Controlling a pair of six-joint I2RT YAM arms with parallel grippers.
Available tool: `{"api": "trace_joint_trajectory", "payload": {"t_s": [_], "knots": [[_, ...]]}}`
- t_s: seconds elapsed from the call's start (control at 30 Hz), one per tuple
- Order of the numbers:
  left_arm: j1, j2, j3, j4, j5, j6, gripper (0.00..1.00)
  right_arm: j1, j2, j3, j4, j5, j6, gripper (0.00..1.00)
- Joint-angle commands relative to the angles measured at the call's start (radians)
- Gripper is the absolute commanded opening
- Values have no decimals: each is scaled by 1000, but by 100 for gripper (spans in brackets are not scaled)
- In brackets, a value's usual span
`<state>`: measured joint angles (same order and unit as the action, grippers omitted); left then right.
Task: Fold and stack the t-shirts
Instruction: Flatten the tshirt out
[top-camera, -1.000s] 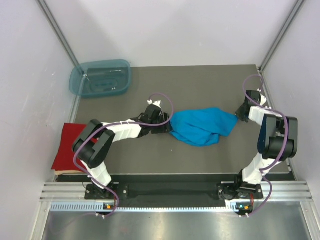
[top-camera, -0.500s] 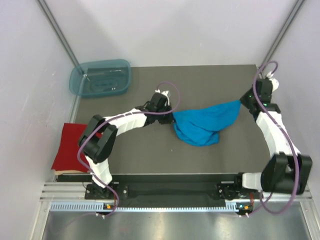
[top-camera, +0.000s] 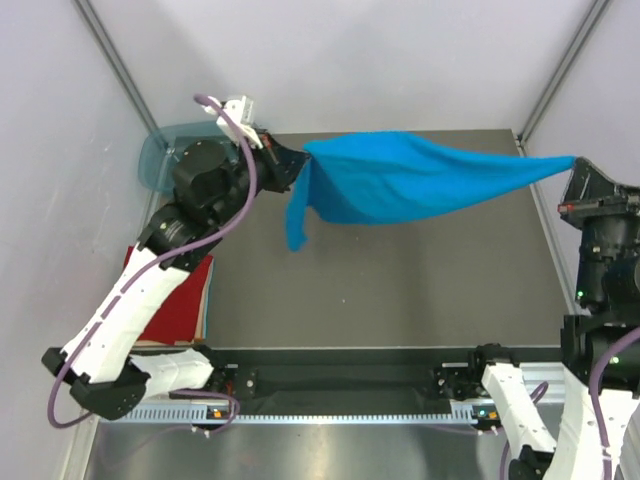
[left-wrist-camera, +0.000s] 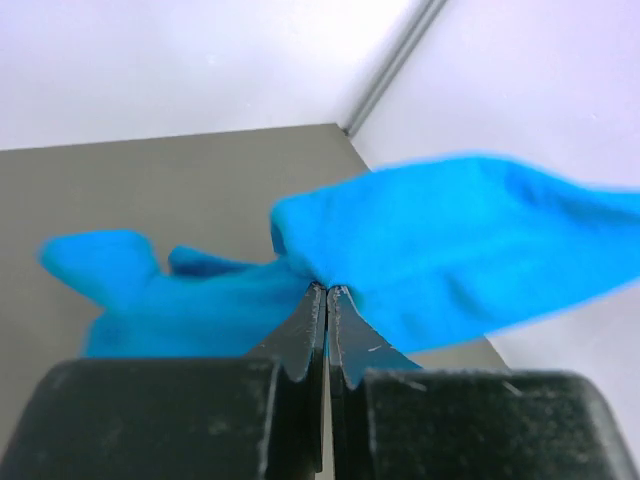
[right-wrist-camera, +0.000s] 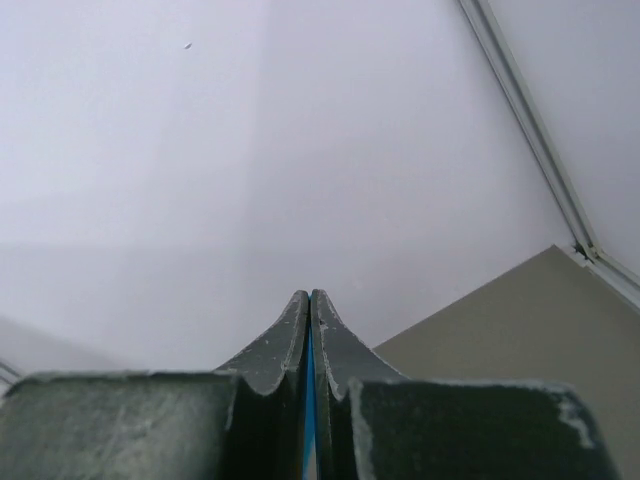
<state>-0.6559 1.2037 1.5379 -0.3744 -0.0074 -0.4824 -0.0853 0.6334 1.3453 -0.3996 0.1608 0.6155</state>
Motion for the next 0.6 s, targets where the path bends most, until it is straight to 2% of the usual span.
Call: {"api": "trace_joint_trajectory", "payload": {"t_s": [0.0, 0.2, 0.37, 0.47, 0.5, 0.57], "knots": [[-1, 5, -21, -93, -54, 63, 0, 5, 9, -12, -77, -3, 23, 0], [1, 37, -19, -68, -91, 142, 0, 9, 14, -23, -76, 5, 3, 0], [35, 173, -12, -14, -5, 195, 0, 18, 51, -126, -54, 10, 9, 0], [80, 340, 30, 54, 94, 220, 0, 19, 58, -210, -36, -38, 39, 0], [93, 449, 95, 64, 112, 232, 0, 21, 58, -231, -32, -40, 46, 0], [125, 564, 190, 91, 130, 260, 0, 22, 55, -290, -19, -26, 58, 0]]}}
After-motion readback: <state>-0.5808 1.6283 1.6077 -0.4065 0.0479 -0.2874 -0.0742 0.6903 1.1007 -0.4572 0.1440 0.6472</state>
